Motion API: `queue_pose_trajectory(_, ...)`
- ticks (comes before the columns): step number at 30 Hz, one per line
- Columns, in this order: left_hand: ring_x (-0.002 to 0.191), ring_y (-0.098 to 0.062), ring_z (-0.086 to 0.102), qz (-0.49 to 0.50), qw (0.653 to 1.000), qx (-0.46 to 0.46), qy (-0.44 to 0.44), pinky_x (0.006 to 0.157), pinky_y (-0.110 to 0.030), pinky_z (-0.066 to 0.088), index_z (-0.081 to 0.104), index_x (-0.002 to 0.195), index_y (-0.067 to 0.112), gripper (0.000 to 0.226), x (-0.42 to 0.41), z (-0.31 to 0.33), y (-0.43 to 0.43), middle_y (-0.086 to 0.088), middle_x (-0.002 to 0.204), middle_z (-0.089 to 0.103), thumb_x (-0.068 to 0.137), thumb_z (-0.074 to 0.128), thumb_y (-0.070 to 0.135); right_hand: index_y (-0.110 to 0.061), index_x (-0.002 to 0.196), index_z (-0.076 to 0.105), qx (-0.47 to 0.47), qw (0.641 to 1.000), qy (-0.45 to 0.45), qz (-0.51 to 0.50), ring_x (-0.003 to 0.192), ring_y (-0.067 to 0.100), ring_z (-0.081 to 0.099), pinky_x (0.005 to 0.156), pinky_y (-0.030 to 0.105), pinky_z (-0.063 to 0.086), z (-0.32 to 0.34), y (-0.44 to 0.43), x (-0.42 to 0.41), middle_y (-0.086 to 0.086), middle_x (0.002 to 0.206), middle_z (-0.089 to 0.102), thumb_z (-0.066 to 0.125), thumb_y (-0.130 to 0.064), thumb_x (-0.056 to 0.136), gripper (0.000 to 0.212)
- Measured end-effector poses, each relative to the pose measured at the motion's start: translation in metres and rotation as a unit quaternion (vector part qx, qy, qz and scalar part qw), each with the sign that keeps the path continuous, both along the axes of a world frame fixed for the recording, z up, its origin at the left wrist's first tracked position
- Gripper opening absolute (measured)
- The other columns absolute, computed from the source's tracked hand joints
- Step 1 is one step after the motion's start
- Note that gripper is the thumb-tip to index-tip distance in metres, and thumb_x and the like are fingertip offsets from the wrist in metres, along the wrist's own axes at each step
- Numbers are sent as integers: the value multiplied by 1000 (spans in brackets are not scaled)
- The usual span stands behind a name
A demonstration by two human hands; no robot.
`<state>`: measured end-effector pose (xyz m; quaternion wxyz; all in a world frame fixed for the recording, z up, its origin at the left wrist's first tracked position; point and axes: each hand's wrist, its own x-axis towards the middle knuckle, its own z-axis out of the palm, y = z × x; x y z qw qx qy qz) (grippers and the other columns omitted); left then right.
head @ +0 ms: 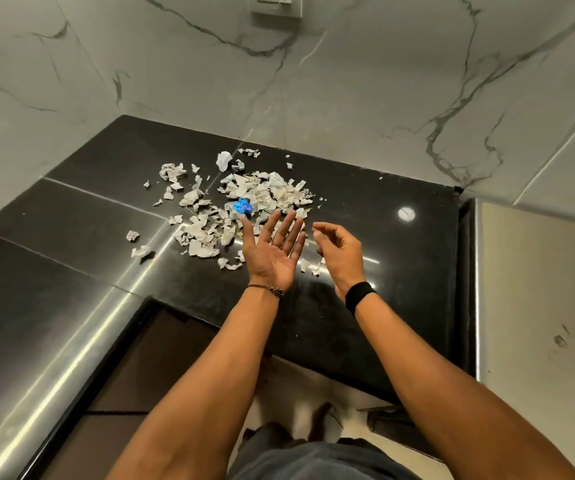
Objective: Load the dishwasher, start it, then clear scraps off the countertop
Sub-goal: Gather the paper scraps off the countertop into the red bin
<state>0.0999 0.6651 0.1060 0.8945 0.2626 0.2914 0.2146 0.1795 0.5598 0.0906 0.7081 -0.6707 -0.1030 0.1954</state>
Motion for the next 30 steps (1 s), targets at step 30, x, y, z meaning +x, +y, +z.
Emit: queue_pose_trajectory(30, 139, -33, 49, -172, 966, -175, -85, 118, -57, 31, 52, 146, 14, 94, 63, -70, 56, -12, 146, 57, 87, 33, 85, -30, 88, 75, -228, 964, -135, -12, 82, 5, 67, 86, 35, 56, -4, 50, -2, -10, 83, 74, 79, -29, 81, 8)
